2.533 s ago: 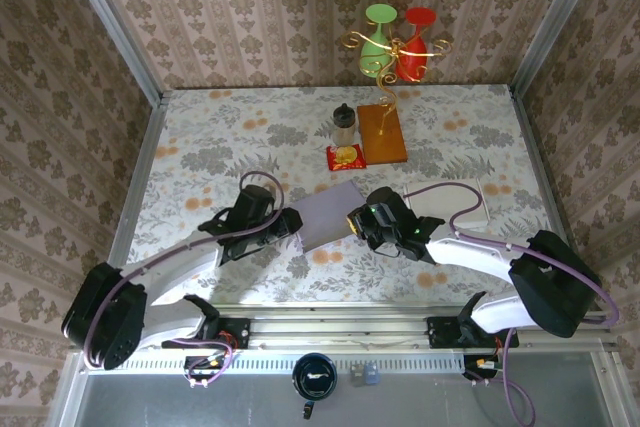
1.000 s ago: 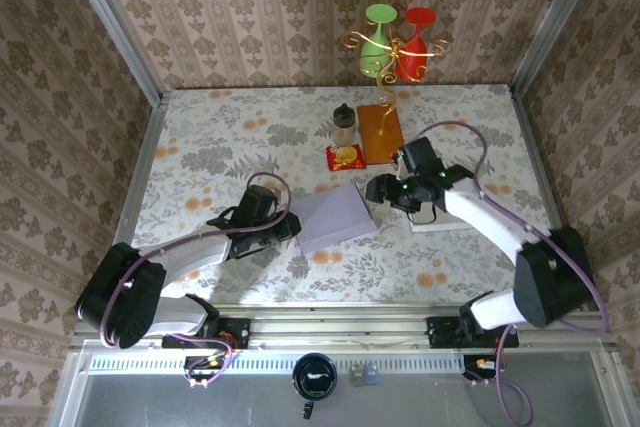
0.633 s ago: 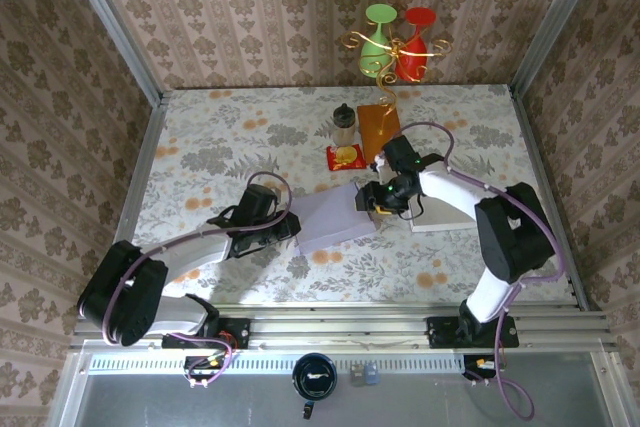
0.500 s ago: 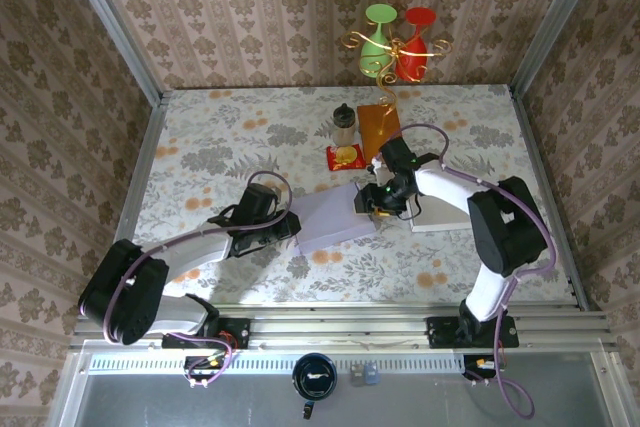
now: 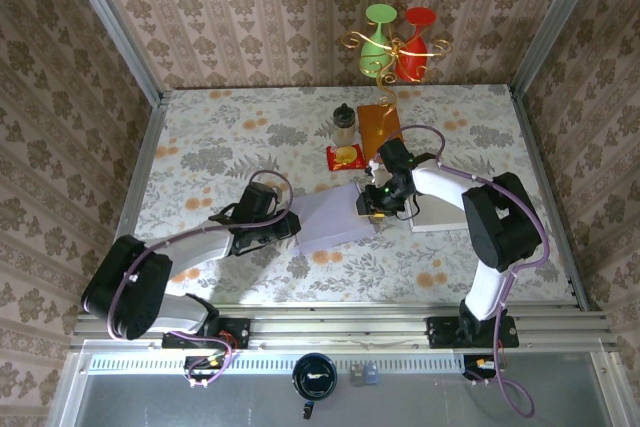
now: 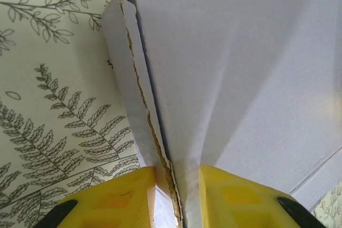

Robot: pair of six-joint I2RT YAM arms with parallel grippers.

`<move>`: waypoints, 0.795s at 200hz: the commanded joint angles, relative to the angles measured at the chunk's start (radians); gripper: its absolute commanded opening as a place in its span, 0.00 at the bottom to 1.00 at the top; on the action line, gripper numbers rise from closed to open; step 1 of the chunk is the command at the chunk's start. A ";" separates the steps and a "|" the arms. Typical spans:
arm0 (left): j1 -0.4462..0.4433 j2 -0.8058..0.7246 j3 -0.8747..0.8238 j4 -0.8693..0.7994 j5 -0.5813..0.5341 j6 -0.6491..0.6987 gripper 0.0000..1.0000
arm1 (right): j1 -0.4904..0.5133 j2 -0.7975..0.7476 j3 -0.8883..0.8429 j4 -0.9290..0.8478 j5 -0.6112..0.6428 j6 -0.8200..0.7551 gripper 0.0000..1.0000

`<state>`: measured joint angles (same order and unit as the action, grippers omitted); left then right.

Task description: Fold the paper box

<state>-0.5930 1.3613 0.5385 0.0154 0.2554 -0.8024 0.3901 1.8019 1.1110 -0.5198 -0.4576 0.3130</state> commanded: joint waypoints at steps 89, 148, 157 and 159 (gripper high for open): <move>0.019 0.043 0.017 -0.039 0.021 0.050 0.29 | 0.034 -0.016 -0.057 0.006 0.112 0.053 0.25; 0.033 0.012 0.031 -0.107 0.032 0.072 0.29 | 0.035 -0.067 -0.058 0.018 0.110 0.093 0.23; 0.033 0.014 0.031 -0.100 0.036 0.071 0.29 | 0.035 -0.072 -0.057 0.018 0.106 0.100 0.23; 0.033 0.014 0.031 -0.098 0.037 0.071 0.28 | 0.035 -0.074 -0.056 0.018 0.105 0.101 0.22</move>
<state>-0.5674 1.3857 0.5606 -0.0132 0.2855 -0.7605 0.4202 1.7630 1.0691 -0.4786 -0.3874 0.3798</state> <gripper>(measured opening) 0.293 0.235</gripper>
